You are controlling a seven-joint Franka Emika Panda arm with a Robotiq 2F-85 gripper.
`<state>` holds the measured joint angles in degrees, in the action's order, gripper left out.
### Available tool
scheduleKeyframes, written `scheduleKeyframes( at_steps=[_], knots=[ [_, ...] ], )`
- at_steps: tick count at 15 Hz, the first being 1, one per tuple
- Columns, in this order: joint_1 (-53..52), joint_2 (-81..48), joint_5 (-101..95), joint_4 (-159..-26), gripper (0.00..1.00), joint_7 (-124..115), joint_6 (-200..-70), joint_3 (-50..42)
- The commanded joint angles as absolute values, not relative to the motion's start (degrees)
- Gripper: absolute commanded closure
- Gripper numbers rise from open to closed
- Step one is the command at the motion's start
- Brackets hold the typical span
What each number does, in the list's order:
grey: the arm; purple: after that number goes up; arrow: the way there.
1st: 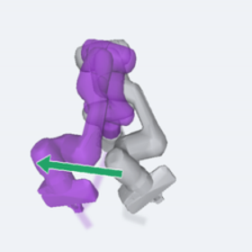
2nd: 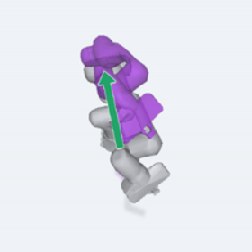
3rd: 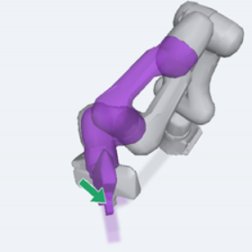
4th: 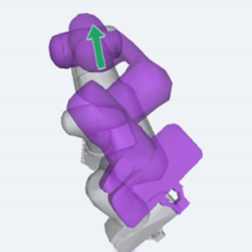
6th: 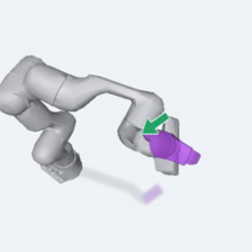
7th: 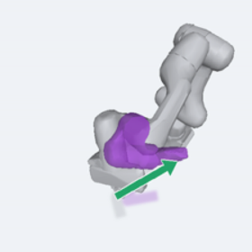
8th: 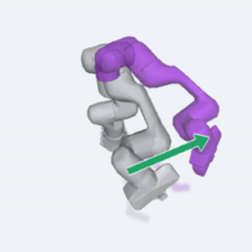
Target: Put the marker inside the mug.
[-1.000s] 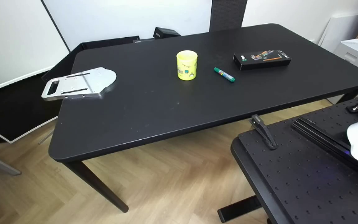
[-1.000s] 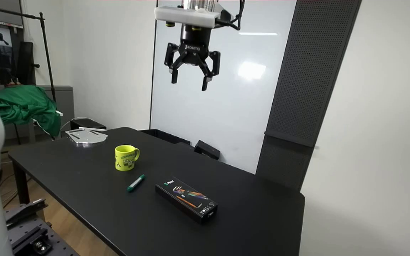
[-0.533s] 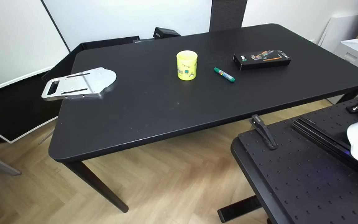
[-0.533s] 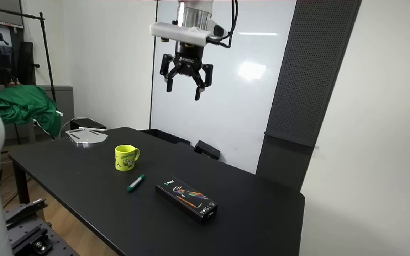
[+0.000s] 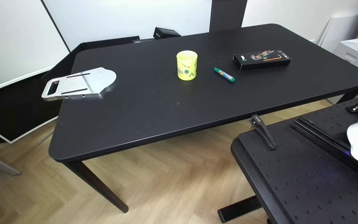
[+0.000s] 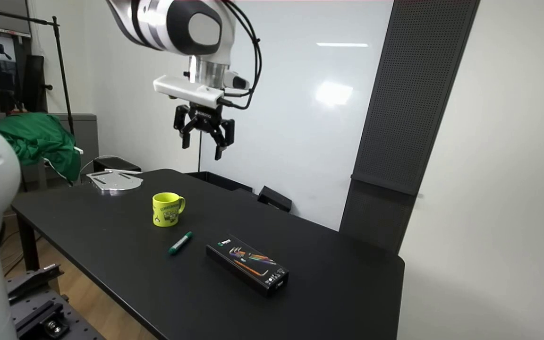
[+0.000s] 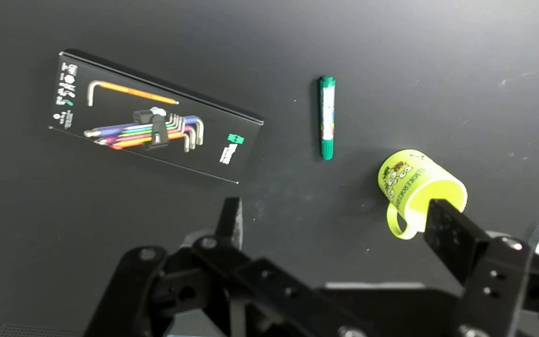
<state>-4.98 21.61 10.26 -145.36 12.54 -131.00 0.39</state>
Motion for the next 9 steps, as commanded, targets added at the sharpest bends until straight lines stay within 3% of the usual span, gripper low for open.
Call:
scheduleKeyframes(
  at_steps=[1,5,9],
  knots=[
    [-7.96,15.87,10.93,-147.47,0.00,5.68,-137.76,4.82],
    [-10.36,7.29,9.87,-147.29,0.00,1.40,-143.41,8.33],
    [-10.52,6.75,10.20,-147.70,0.00,3.43,-143.61,8.15]
  ],
)
